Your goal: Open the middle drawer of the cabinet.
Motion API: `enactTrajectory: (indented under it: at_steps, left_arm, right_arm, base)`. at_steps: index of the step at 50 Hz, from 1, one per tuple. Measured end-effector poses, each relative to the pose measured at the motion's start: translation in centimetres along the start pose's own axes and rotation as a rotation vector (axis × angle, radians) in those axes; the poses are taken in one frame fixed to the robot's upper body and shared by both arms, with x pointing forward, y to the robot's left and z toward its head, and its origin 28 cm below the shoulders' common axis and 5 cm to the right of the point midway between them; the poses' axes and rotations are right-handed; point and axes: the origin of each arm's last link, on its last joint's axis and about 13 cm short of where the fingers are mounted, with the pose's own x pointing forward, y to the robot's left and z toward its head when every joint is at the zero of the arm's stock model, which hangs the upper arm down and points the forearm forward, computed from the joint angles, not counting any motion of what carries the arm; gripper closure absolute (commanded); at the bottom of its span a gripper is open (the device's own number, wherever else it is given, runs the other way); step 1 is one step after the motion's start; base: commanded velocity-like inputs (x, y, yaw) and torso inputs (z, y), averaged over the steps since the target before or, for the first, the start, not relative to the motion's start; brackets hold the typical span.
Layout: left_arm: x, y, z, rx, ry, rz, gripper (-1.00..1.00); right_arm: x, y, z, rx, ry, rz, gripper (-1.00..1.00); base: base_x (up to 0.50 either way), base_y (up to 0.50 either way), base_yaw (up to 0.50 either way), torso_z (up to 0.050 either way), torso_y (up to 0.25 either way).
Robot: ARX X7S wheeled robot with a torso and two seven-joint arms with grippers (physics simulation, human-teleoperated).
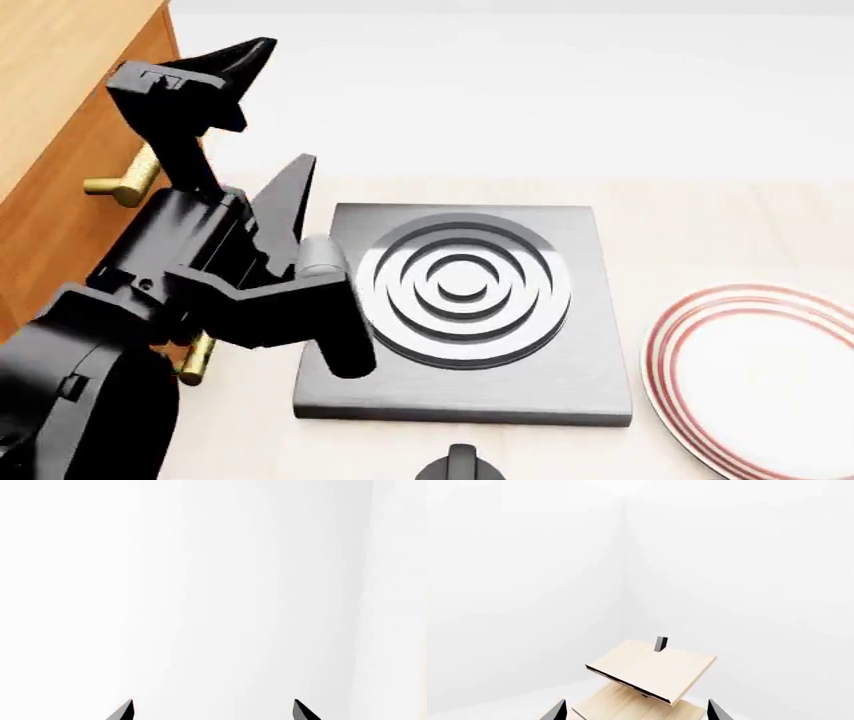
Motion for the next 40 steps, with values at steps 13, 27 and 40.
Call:
enactTrajectory:
  at_steps: [13,27,40]
  left_arm:
    - [7.9,-0.7,-2.9,0.126,0.197,-0.132,-1.0]
    - [9.9,-3.8,-4.9,0.115,0.292,-0.294,-1.0]
    - [10.1,-4.4,-5.0,0.074,0.298,-0.27,-1.0]
  right_arm:
    - [0.0,-0.1,-0.1,0.007,0.001,0.0,-1.0]
    - [0.0,-0.1,-0.1,0.012,0.005,0.001,-1.0]
    - [0.1,-0.1,-0.2,0.016,0.007,0.002,-1.0]
  base:
    - [0.0,0.0,0.0,0.0,0.0]
    - [0.0,0.0,0.0,0.0,0.0]
    - [0.0,0.0,0.0,0.0,0.0]
